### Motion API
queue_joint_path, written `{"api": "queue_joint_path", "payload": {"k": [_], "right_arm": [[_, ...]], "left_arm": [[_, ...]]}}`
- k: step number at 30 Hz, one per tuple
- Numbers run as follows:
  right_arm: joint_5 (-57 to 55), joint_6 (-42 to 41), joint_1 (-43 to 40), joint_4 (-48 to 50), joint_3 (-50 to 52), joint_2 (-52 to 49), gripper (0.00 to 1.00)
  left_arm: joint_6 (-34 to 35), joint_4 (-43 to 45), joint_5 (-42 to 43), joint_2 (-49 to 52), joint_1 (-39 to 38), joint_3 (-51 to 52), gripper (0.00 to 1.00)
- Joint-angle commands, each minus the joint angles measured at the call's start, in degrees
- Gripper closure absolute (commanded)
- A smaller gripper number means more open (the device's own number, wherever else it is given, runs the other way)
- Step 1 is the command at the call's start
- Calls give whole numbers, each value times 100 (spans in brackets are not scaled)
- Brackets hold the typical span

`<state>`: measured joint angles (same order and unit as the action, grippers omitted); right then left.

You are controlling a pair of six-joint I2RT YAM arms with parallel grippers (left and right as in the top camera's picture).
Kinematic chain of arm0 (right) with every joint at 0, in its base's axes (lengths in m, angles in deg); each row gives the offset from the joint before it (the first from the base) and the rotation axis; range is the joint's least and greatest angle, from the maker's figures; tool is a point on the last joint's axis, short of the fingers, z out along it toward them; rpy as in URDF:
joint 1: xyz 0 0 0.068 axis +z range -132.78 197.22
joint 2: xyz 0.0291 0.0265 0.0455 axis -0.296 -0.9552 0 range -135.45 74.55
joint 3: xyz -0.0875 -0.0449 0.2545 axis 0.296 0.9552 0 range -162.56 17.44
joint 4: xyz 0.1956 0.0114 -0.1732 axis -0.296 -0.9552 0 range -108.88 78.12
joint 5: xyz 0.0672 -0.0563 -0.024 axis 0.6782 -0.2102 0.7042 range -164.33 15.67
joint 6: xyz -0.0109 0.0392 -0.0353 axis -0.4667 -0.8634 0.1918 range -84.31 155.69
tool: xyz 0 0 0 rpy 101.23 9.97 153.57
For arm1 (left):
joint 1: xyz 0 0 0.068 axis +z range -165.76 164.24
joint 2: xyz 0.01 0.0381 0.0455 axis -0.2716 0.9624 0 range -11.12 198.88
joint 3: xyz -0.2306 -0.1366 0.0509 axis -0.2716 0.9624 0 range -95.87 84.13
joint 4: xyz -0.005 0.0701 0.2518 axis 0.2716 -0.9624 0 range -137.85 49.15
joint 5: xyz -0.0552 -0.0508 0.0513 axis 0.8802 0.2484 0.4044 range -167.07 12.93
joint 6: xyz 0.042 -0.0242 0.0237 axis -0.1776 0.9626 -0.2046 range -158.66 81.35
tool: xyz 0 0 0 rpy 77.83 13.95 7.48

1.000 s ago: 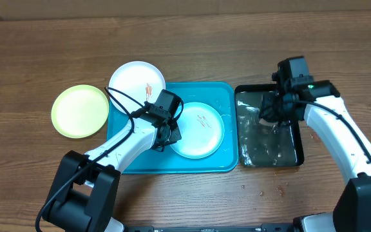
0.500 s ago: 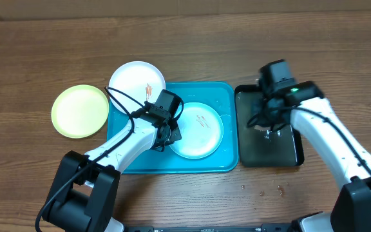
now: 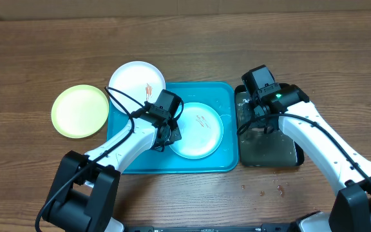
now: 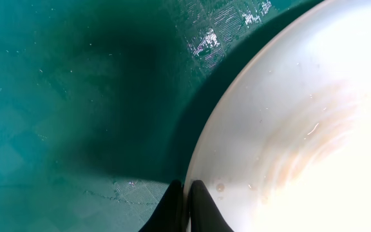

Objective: Clean dirty plates on tray and stack at the side
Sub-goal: 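Lift the sponge with right gripper and move it toward the teal tray, then scrub the light-blue plate with the sponge in right gripper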

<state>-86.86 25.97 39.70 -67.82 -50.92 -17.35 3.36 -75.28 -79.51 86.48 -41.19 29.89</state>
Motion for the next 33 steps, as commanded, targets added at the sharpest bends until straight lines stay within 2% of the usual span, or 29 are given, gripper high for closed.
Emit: {"api": "queue_joint_path", "payload": {"k": [1,14,19,25,30,33], "right_arm": [[-138,-81,7,-15,-98,22,96],[-50,-72,-4,-74,-22,4,96],[0,-33,-2,-170,-299,7,96],[785,-35,17,-313,-798,7,96],[1499,-105,225,35,-872,-2,96],[1567,-236,411,177,-870,-39,96]], "left_arm": [[-9,-44,-155,-50,-11,85,96],[-4,-37,-131,-50,-11,85,96],[-4,-2,-94,-50,-11,85,96],[-7,44,-50,-50,-11,85,96],[-7,90,22,-50,-11,85,96],[-72,140,101,-50,-17,85,96]]}}
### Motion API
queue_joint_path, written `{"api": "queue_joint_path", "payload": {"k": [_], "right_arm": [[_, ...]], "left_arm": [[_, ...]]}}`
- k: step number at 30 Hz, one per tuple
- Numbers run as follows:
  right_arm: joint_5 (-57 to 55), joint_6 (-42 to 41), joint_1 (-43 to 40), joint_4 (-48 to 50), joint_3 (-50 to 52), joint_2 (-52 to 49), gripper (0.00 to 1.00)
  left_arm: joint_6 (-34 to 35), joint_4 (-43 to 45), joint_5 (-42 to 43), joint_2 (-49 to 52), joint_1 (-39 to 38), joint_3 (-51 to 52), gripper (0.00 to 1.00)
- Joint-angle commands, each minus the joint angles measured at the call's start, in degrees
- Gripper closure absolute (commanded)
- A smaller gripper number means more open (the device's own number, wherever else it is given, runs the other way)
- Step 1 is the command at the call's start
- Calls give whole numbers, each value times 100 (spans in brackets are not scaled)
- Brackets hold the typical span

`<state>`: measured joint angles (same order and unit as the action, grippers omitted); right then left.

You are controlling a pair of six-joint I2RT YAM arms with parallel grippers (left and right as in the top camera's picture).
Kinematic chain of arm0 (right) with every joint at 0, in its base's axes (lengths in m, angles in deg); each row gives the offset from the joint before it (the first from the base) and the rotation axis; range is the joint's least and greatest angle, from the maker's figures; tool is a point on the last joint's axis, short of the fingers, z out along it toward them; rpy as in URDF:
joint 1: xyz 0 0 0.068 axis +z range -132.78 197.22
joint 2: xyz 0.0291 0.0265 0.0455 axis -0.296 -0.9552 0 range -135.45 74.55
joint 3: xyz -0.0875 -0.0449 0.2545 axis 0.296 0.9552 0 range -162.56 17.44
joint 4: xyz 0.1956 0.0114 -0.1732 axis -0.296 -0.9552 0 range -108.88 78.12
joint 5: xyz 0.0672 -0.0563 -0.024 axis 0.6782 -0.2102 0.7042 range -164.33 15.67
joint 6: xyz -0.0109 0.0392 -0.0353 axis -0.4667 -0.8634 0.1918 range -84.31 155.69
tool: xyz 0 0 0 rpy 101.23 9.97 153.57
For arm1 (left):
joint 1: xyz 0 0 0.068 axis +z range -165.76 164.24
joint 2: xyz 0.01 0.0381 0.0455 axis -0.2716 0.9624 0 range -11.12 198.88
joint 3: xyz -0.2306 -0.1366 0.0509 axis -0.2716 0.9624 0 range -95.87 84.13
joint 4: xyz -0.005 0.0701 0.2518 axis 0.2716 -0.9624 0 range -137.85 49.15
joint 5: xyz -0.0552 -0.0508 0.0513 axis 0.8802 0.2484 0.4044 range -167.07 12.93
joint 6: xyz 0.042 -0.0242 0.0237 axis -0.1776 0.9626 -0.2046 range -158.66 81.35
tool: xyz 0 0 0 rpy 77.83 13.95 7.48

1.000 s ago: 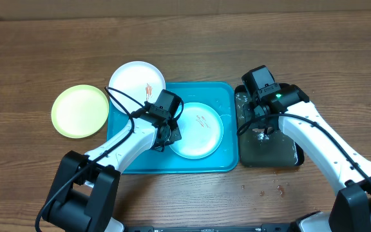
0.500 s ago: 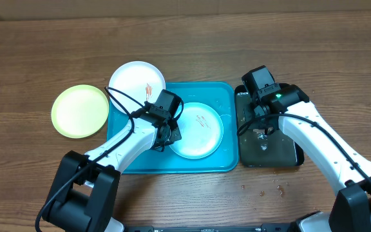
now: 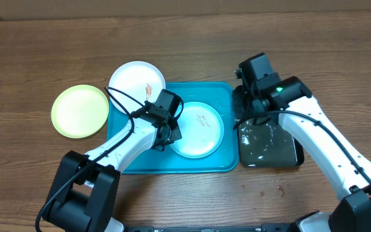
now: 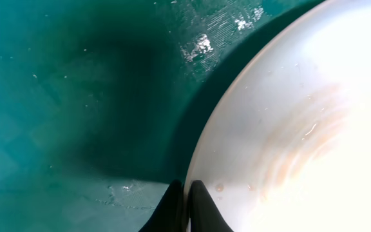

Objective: Clean dirty plates on tray and stack at the side
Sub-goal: 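Scrub the light-blue plate with the sponge in right gripper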

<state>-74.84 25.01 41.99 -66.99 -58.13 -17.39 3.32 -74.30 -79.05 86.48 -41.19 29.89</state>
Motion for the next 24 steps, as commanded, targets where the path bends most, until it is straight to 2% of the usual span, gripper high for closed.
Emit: {"api": "queue_joint_path", "payload": {"k": [1,11,24], "right_arm": [[365,-142,249,129,-149,-52,96],[-31,-310,839,551,-146,-898,96],[-372,-308,933,1329,-138,-1932,96]], "left_arm": [[-98,55,74,-50,-24,85,96],[-133,76,144,-50,-28,85,96],[-175,74,144,-50,-28,85,96]]}}
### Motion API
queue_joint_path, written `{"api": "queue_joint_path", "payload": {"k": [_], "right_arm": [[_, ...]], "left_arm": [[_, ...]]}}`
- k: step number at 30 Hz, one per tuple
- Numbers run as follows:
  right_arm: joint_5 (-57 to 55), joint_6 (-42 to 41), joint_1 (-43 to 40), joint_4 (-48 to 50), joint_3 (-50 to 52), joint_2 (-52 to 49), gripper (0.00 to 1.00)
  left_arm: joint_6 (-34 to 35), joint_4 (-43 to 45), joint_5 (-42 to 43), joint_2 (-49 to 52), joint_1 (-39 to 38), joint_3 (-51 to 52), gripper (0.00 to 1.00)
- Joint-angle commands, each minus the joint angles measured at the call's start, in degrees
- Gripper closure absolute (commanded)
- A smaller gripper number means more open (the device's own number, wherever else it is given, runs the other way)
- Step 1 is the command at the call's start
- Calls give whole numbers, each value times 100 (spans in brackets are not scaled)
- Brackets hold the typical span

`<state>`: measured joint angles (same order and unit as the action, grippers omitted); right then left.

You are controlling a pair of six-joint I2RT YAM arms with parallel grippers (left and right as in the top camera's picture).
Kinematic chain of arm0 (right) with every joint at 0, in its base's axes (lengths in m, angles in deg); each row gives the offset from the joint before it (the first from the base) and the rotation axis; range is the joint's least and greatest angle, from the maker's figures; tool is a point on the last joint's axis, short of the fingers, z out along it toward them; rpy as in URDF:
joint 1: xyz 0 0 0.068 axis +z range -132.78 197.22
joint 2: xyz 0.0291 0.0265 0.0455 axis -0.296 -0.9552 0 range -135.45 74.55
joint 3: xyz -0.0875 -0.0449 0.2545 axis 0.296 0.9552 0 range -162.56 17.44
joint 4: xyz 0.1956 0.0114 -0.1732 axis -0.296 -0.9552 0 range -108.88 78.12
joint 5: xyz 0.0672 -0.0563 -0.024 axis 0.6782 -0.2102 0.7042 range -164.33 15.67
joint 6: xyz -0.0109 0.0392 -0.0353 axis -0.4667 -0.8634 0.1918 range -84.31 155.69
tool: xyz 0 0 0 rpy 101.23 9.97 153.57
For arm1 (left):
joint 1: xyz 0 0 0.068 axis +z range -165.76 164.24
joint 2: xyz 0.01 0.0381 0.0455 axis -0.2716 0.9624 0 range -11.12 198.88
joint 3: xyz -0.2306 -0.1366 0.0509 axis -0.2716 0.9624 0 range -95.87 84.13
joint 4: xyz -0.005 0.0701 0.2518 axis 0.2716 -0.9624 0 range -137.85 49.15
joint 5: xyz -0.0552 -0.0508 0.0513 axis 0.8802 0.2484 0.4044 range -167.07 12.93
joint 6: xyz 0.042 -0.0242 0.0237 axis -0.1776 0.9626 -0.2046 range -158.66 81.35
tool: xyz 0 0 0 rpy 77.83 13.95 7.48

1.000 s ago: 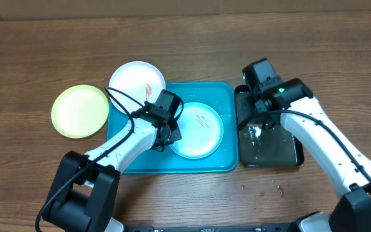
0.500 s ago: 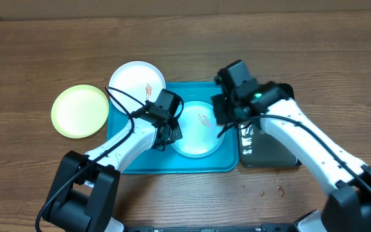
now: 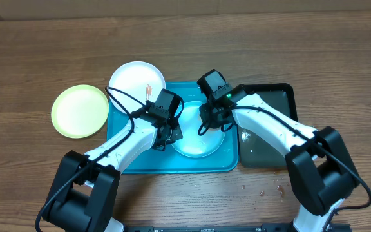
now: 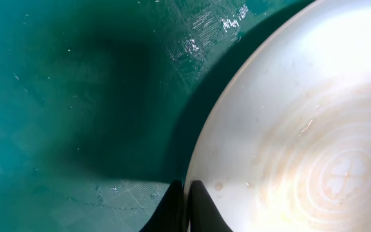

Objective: Clean dirty plates on tray and stack at the side
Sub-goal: 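Scrub the light-blue plate with the sponge in right gripper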

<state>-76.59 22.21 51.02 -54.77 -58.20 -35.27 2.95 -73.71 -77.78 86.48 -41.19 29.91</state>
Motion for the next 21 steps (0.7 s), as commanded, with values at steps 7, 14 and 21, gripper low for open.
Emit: {"api": "queue_joint_path", "payload": {"k": [7,14,21], "right_arm": [[-197,-33,31,415,-131,-542,96],[557,-7,33,400,-129,-850,96],[1674,63,33,367,-125,-883,96]], "left_arm": [[-138,15,31,-50,-28,83,96],[-138,15,31,-50,-28,83,96],[-138,15,28,-50,-28,83,96]]}}
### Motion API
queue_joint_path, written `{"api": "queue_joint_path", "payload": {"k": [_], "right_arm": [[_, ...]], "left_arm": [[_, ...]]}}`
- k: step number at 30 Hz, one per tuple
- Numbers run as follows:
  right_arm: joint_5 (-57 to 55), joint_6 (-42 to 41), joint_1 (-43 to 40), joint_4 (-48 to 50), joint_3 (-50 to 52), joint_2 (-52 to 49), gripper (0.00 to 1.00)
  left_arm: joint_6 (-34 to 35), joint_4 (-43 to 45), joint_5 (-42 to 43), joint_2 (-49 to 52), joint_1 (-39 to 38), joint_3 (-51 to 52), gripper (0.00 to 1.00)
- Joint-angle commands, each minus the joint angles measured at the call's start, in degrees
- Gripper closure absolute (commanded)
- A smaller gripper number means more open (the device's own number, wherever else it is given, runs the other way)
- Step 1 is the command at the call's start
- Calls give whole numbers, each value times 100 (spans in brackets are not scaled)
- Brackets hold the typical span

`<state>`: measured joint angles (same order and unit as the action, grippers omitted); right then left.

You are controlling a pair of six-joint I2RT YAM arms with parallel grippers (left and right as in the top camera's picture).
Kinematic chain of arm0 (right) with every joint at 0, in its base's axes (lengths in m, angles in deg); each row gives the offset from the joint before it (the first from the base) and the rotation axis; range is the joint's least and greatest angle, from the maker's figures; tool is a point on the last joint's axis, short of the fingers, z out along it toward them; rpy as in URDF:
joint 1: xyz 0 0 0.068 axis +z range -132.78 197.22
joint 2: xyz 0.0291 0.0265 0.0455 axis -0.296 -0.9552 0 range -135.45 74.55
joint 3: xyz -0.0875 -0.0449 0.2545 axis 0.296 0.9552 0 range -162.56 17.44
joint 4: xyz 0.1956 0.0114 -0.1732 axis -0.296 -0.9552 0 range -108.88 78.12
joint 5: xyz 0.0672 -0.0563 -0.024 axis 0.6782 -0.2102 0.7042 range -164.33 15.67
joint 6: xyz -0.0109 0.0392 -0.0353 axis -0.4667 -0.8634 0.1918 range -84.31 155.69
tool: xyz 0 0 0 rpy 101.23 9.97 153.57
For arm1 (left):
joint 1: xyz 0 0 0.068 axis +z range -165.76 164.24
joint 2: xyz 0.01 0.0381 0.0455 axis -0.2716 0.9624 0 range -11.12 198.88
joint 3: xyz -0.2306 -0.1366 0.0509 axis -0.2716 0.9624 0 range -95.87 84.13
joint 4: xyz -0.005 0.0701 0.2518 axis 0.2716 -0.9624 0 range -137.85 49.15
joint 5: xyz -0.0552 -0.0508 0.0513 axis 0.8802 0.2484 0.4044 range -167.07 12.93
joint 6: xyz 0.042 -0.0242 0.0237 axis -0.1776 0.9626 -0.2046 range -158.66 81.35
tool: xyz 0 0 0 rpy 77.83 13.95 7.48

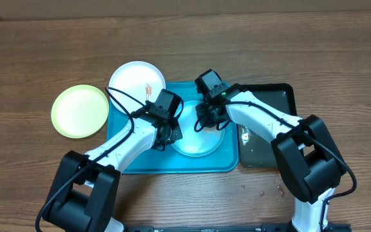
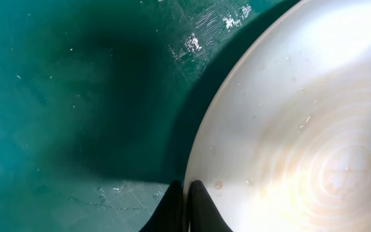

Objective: Clean dirty plates on tray and stack at the side
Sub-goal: 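Scrub the light-blue plate with the sponge in right gripper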

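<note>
A white plate (image 1: 195, 145) with faint orange smears (image 2: 288, 129) lies in the blue tray (image 1: 134, 161). My left gripper (image 1: 167, 136) is shut on the plate's left rim, its black fingertips (image 2: 186, 187) pinching the edge. Over the plate's back half hangs my right gripper (image 1: 203, 122), its jaws hidden under the wrist. A pinkish edge shows at the right border of the left wrist view; what it is cannot be told. A second white plate (image 1: 136, 80) with a red smear sits at the tray's back left corner.
A yellow-green plate (image 1: 80, 111) lies on the wooden table left of the tray. A black tray (image 1: 272, 145) holding water stands against the blue tray's right side. Water drops (image 1: 263, 191) dot the table in front of it.
My right gripper has shifted slightly left and back over the white plate. A pinkish edge now shows at the right of the left wrist view. The left gripper keeps its hold.
My right gripper was first down in the black water tray, then at that tray's back left corner, then over the white plate in the blue tray, where it still is. My left gripper stayed shut on the plate's rim throughout.
</note>
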<state>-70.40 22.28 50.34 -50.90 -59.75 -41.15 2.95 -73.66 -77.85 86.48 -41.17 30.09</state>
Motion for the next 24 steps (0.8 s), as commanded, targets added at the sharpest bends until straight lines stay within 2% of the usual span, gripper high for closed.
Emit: {"api": "queue_joint_path", "payload": {"k": [1,6,11,16,24], "right_arm": [[1250,170,101,-20,31,-295,96],[2004,463,101,-28,31,-295,96],[2199,514,101,-90,31,-295,96],[3209,1244,81,-212,28,-291,96],[3939,1556,-610,-734,-229,310,96]], "left_arm": [[-138,11,35,-50,-31,66,96],[-138,11,35,-50,-31,66,96],[-181,11,35,-50,-31,66,96],[-201,9,35,-50,-31,70,96],[-225,9,35,-50,-28,70,96]]}}
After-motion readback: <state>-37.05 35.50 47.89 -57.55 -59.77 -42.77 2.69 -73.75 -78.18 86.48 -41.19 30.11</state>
